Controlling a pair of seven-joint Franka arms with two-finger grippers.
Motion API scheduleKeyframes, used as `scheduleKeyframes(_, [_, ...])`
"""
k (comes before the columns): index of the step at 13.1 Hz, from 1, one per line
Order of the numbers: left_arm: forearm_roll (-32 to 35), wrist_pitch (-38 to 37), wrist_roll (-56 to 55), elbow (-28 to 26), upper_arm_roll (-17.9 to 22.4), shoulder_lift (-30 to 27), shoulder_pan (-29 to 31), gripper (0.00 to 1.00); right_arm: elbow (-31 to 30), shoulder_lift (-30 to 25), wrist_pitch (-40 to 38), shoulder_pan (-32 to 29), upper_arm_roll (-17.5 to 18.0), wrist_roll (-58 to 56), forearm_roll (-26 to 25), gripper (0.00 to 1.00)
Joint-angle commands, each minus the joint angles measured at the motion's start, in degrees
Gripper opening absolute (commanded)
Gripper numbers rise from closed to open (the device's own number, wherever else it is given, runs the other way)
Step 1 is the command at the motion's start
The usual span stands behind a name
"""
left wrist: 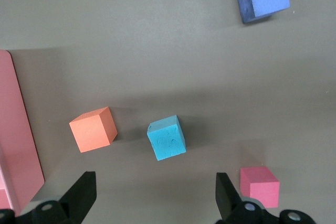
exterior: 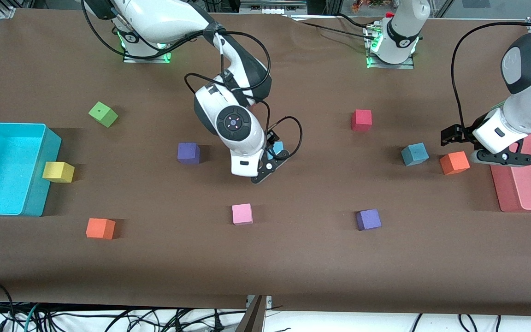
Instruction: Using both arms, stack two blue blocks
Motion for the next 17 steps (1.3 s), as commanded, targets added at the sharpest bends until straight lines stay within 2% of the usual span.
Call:
scheduleKeyframes(1, [0.23,6.85,2.9,-7.28,-0.09,-2.41,1.37,1.0,-5.77,-3.93,3.7,-0.36,-1.27,-8.56,8.18,1.0])
scheduleKeyframes(2, [0.23,9.93,2.11,-9.92,-0.09,-2.41,1.37,1.0,-9.27,-6.12,5.98,-0.53,-2.07,-12.94,11.17,1.0])
scheduleKeyframes(4, [0.23,14.33,1.06,-14.05,-0.09,-2.23,1.46,1.0,-21.02,-12.7,12.04,-2.2,-2.08,-21.64,15.32,1.0])
scheduleKeyframes(6, [0.23,18.38,-0.43,-18.18,-0.09,-1.97,1.46,1.0,-29.75,-15.71,17.24,-2.47,-1.99,-32.88,21.63,1.0])
scheduleKeyframes(8, [0.14,22.94,-3.24,-21.71,-0.09,-0.75,1.46,1.0,-32.15,-15.46,17.78,-3.87,-1.99,-41.51,27.69,1.0])
scheduleKeyframes(9, [0.14,26.45,-4.56,-22.42,-0.17,1.78,1.46,1.0,-33.03,-15.11,18.13,-4.05,-1.99,-45.38,30.51,1.0])
scheduleKeyframes(12, [-0.82,32.19,-8.95,-22.25,-0.18,7.77,0.85,1.0,-35.76,-14.41,20.68,-4.93,-1.99,-57.68,35.96,1.0])
scheduleKeyframes(15, [-0.83,33.95,-12.65,-22.25,-0.18,10.06,-0.21,0.99,-36.81,-11.77,22.08,-5.8,-1.99,-74.19,46.76,1.0])
scheduleKeyframes(17, [-0.83,35.61,-12.66,-22.25,-0.18,11.38,-0.73,0.99,-40.23,-11.5,23.84,-5.81,-1.99,-84.39,55.81,1.0])
